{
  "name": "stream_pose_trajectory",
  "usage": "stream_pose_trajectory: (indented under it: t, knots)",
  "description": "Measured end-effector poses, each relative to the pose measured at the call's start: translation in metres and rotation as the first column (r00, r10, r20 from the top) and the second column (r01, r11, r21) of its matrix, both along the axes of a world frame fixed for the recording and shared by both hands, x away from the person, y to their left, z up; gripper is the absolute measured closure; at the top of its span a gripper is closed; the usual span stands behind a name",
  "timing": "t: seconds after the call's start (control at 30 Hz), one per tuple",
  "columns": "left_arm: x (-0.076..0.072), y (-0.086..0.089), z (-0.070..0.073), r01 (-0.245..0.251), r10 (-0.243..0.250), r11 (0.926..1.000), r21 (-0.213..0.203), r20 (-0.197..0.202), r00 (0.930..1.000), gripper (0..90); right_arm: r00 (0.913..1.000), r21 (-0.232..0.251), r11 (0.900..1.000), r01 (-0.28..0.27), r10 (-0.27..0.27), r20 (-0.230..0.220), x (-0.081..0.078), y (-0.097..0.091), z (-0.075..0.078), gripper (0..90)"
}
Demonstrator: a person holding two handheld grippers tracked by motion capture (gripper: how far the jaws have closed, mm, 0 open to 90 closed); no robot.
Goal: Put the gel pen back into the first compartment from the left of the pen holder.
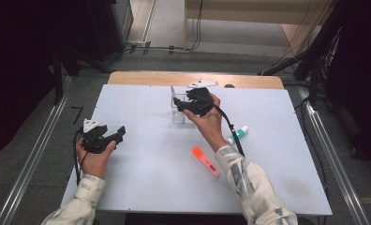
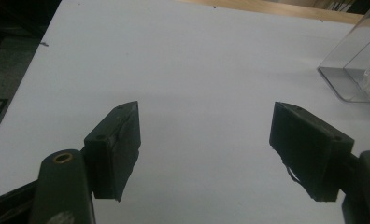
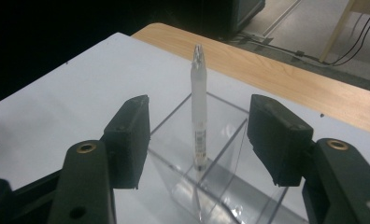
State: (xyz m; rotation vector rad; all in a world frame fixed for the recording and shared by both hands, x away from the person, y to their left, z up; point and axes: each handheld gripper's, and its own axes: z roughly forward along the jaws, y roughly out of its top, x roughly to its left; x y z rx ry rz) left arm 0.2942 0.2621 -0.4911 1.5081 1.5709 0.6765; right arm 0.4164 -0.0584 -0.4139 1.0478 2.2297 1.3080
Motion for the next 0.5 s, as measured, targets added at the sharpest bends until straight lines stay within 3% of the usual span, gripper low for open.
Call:
stream_pose_trajectory:
  t: [0.2, 0.5]
  knots:
    - [-0.001, -0.002, 0.0, 0.0, 0.0, 1.0, 0.008, 0.001, 1.0, 25.3, 1.0, -0.006, 1.0, 0.006, -0.006, 0.005, -0.016, -0.017, -0.009, 31.8]
    - [0.0, -0.004, 0.0, 0.0, 0.0, 0.9999, 0.015, -0.002, 1.0, 25.3, 0.9994, -0.022, 0.9996, 0.016, -0.017, -0.03, -0.031, -0.036, -0.03, 30.2]
